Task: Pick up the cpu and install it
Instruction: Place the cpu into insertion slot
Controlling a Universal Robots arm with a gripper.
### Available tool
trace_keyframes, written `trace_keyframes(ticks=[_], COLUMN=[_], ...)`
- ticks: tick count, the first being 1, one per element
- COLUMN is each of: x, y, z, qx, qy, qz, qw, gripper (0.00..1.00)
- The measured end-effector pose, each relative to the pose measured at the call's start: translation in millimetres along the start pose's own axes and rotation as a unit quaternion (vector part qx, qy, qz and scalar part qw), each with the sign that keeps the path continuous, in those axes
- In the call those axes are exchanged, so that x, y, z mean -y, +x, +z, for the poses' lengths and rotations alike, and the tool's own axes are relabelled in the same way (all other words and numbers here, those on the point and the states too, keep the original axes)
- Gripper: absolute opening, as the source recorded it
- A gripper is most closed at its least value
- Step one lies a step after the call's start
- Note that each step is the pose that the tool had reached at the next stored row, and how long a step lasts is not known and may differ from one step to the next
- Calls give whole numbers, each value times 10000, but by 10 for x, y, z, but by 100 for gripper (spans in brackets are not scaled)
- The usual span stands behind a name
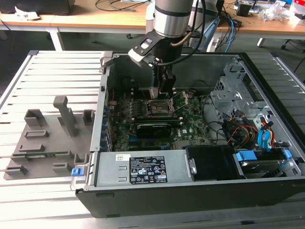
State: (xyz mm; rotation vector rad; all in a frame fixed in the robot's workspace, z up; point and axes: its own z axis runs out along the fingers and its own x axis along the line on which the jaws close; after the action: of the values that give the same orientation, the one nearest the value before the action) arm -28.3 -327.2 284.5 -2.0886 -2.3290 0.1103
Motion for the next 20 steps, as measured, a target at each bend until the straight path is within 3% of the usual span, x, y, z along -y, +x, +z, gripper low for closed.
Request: trace_keyframes(ticks=[4, 7, 13, 15, 20], x=[-1, -6, -72, -101, -140], y=[1, 2, 95, 132, 170], z=[21, 45, 129, 194, 365], qx=[-2, -15, 54, 80, 92], qy=[1, 10, 16, 18, 19], qz=[34, 250, 256, 258, 260], qw=[10000, 9997, 9997, 9996, 9996], gripper=[54, 54, 54, 54, 54])
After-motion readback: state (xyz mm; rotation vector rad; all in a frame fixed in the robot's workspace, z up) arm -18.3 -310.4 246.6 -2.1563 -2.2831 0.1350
